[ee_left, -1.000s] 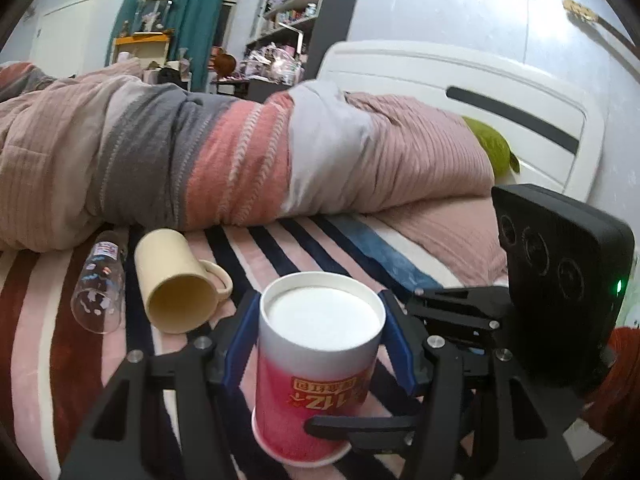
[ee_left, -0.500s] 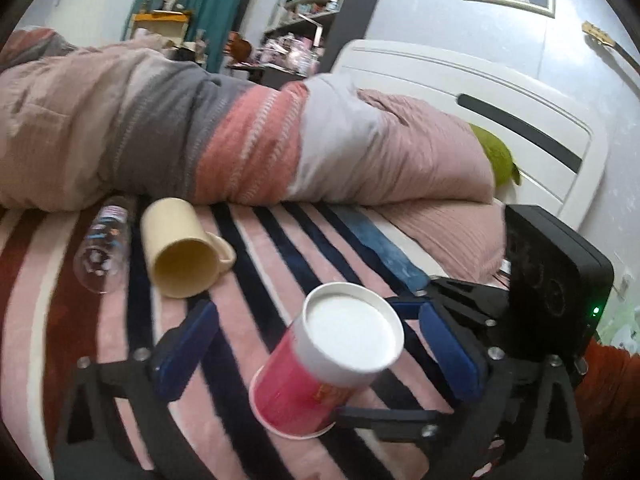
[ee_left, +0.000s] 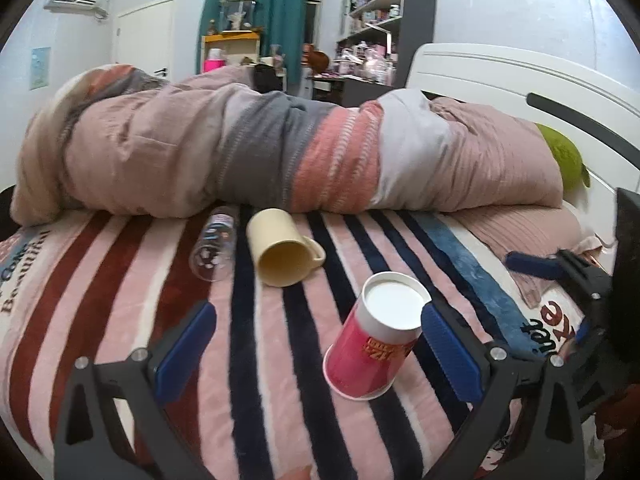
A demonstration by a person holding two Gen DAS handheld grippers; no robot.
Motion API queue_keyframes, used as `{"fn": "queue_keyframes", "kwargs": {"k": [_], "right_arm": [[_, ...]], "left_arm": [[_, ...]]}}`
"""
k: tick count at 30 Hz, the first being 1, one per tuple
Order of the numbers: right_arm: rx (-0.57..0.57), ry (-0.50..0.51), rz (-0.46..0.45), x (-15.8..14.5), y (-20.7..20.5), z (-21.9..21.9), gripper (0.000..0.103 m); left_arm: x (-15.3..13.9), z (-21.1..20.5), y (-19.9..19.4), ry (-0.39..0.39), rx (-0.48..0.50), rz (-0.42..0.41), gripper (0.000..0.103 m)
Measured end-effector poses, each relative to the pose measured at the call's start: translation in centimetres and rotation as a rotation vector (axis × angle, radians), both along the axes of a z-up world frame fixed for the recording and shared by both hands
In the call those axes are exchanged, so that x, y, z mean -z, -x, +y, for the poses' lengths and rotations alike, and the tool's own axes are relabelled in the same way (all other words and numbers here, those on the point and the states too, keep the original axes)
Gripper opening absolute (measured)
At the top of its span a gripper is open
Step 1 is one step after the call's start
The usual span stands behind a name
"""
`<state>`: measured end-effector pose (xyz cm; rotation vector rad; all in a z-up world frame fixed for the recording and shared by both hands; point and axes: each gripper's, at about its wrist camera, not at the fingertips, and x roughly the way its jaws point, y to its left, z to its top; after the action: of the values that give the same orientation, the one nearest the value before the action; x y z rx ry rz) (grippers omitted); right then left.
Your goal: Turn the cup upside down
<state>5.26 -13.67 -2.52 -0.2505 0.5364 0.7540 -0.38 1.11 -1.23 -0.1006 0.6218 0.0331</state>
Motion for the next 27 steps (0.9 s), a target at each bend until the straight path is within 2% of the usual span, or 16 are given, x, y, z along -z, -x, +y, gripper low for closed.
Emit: {"fn": "queue_keyframes", "kwargs": {"k": [4,10,27], "right_arm": [[0.022,-0.019,-0.015,-1.7,1.1,-1.2,0.103],[0.015,-0.038,0.054,-3.0,1.5,-1.9,0.103],[0.018,-0.061,0.086,-2.8,1.8,-2.2,0.103]], "left_arm": [[-0.8,0.2,1.4,-0.003,-0.043,-0.011,0.102],[-1.5,0.2,2.4,-0.004,-0.055,-0.023,0.102],[-1.5,-0.3,2.5,-0.012,-0.062,-0.014,0.102]]}}
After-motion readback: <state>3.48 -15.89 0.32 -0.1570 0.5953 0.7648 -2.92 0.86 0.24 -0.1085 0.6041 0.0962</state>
